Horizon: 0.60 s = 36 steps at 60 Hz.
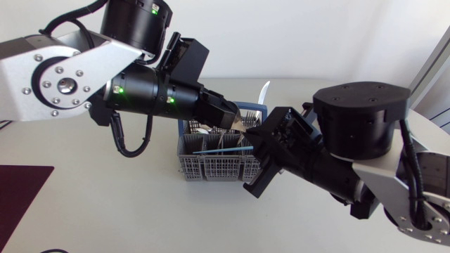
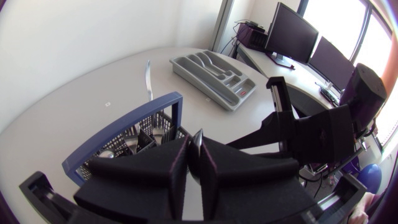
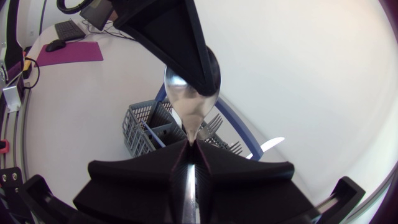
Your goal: Sort the cutlery from the basket into the organizer compartments.
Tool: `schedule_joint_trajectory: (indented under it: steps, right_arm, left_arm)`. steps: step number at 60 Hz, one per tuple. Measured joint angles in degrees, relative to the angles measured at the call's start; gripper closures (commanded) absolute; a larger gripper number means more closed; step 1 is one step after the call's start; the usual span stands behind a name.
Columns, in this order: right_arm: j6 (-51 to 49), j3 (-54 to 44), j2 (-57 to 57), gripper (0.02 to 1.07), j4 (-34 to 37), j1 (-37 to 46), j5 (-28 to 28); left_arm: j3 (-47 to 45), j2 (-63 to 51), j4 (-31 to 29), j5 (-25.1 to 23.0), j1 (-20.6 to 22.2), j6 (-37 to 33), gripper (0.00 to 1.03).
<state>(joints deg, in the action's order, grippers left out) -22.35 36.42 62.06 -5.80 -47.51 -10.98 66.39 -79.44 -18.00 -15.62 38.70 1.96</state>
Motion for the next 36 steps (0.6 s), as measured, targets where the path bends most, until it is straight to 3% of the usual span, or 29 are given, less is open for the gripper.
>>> schedule_joint_trajectory:
  steps: [9, 21, 26, 36]
  right_arm:
    - [0.00, 0.00, 0.02, 1.01, 0.04, 0.00, -0.07]
    - [0.00, 0.02, 0.11, 1.01, 1.05, 0.04, 0.07]
    - [0.00, 0.02, 0.39, 1.01, 1.42, 0.04, 0.20]
    - [0.00, 0.00, 0.44, 1.01, 1.77, 0.04, 0.20]
  left_arm:
    - [0.00, 0.00, 0.02, 0.00, 0.00, 0.00, 0.99]
    - [0.13, 0.00, 0.46, -0.07, 0.28, 0.00, 0.55]
    - [0.74, 0.00, 0.52, -0.22, 0.50, 0.00, 0.46]
    - [1.95, 0.44, 1.29, -0.24, 0.55, -0.02, 0.38]
